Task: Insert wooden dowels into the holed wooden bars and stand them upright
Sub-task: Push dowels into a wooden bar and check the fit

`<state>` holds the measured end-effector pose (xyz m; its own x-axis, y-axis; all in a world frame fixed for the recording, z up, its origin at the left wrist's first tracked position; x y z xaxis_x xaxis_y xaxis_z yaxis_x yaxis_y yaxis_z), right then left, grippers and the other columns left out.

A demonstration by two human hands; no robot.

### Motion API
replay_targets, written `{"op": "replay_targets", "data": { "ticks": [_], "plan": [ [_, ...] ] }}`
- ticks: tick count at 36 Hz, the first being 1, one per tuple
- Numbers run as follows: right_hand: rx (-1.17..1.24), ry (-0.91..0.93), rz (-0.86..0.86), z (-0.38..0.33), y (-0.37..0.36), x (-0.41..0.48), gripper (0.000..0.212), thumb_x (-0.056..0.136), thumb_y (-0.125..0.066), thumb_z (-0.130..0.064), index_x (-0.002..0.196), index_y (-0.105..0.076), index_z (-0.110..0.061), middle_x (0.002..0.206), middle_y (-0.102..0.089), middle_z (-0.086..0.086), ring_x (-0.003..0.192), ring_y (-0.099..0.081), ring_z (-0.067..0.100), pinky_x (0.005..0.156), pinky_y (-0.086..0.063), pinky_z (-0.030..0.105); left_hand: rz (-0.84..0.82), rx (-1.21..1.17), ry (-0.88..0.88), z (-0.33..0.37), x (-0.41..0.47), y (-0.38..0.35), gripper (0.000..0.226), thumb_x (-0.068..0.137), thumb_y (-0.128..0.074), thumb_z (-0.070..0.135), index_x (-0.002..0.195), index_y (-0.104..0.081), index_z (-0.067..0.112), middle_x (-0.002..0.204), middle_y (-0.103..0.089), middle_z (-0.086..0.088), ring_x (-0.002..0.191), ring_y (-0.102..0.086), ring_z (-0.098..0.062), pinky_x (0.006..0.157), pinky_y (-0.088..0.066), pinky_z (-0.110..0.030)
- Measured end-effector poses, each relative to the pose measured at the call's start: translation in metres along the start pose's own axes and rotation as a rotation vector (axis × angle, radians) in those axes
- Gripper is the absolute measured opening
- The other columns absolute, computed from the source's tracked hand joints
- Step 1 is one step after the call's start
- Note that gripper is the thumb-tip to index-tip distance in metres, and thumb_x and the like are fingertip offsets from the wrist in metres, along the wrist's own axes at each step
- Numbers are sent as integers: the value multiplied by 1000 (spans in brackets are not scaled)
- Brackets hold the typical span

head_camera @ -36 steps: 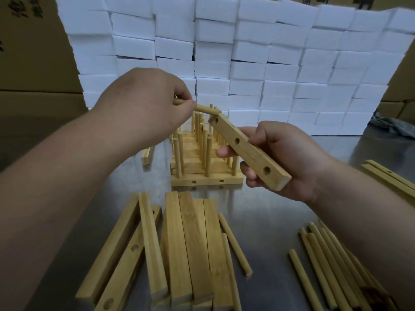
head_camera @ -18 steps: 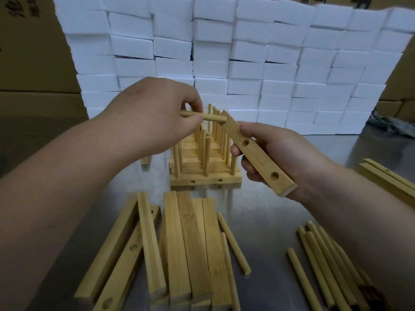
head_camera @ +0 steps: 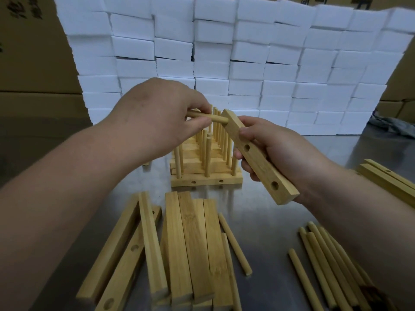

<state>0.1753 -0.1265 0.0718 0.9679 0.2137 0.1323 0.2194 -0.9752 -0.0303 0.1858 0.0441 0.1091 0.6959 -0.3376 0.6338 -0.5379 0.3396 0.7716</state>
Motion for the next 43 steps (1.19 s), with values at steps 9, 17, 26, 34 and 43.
{"op": "replay_targets", "data": {
  "ticks": [9,17,26,34,43],
  "plan": [
    [-8,26,2,0,0,-1,27,91,-43,-17,108,-64,-21,56,-55,2,44,-47,10,41,-38,16,48,32,-50,1,-1,-1,31,84,-50,44,105,-68,31,81,-53,13,79,-45,-9,67,-30,-25],
    [-57,46,30,1,-1,-2,26,91,-44,-15,104,-65,-24,58,-56,0,45,-52,6,42,-39,16,50,18,-9,3,-2,-2,26,86,-53,43,105,-68,32,79,-53,13,78,-44,-7,55,-29,-23],
    [-170,100,99,2,0,-5,25,90,-48,-19,107,-64,-28,54,-59,0,43,-52,5,42,-39,15,35,-85,42,5,-3,-3,24,87,-55,42,102,-70,32,72,-57,15,68,-49,-7,57,-33,-14],
    [-187,139,127,0,-1,-9,22,87,-51,-18,101,-65,-28,53,-59,-5,46,-54,3,42,-41,14,1,-191,91,5,-5,-3,19,87,-55,41,95,-70,32,70,-60,11,64,-50,-1,51,-33,-20],
    [-253,153,146,4,-1,-10,21,86,-52,-21,96,-64,-35,54,-60,-10,49,-56,2,43,-41,14,-40,-256,158,7,-6,-6,20,87,-54,41,93,-70,30,70,-62,6,66,-53,-6,59,-42,-23]
  ]
}}
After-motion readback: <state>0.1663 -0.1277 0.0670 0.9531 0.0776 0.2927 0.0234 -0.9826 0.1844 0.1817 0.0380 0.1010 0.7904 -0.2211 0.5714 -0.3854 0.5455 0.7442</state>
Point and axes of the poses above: each hand's wrist, its own x-axis towards the middle knuckle, its own y-axis out of the back of the hand, z = x × y, the point moved 1 cm from there along x, towards the middle knuckle
